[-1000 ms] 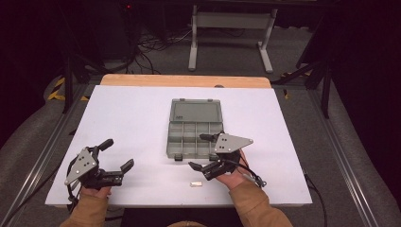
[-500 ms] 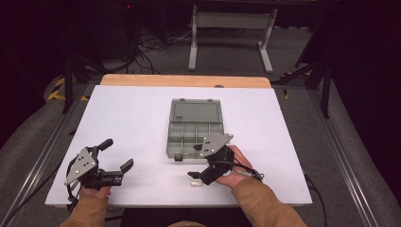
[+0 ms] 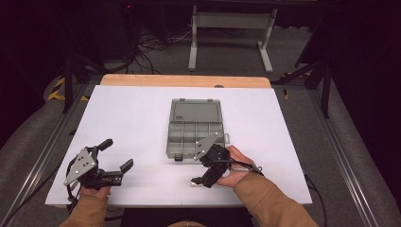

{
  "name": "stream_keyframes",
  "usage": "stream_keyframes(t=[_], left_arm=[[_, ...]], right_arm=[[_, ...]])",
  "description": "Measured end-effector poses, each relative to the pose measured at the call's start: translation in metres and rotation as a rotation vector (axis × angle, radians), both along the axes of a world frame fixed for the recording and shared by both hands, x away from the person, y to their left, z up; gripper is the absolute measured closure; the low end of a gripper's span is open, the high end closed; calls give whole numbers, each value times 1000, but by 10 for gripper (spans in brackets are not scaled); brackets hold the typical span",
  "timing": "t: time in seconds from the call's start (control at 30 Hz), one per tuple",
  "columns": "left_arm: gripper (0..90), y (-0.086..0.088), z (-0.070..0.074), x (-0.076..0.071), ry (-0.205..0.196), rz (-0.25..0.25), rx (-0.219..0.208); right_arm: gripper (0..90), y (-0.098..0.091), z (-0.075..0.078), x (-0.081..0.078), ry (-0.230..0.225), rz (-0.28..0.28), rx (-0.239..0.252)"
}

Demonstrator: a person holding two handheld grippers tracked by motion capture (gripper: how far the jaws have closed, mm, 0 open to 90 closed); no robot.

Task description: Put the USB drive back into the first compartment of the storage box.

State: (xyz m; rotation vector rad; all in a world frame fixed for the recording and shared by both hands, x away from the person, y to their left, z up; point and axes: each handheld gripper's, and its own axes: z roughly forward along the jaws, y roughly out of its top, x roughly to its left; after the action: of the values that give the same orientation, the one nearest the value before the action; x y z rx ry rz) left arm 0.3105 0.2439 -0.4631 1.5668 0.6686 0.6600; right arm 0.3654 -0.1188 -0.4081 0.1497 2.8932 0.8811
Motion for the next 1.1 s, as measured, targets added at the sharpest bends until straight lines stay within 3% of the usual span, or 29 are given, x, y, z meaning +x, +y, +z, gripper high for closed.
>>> stream_keyframes(t=[0.17,0.27,0.43,0.77,0.8,0.87,0.9,1.0,1.1], left_arm=[[17,0,0,0,0,0,1],[18,0,0,0,1,-1,0],[18,0,0,0,2,-1,0],[18,-1,0,0,0,0,2],[18,-1,0,0,-1,0,0],[18,-1,0,0,0,0,1],[18,-1,0,0,3,-2,4],[18,0,0,1,-8,2,16],[18,-1,0,1,-8,3,13]], right_arm=[[177,2,-1,2,31,14,-50],[184,6,-3,2,70,5,-104],[184,10,-6,2,100,11,-144],[196,16,-11,1,120,10,-221],[197,18,-12,0,140,4,-239],[199,19,-15,1,125,16,-257],[204,20,-16,0,141,9,-265],[215,21,-19,1,123,21,-274],[242,23,-24,0,136,21,-291]])
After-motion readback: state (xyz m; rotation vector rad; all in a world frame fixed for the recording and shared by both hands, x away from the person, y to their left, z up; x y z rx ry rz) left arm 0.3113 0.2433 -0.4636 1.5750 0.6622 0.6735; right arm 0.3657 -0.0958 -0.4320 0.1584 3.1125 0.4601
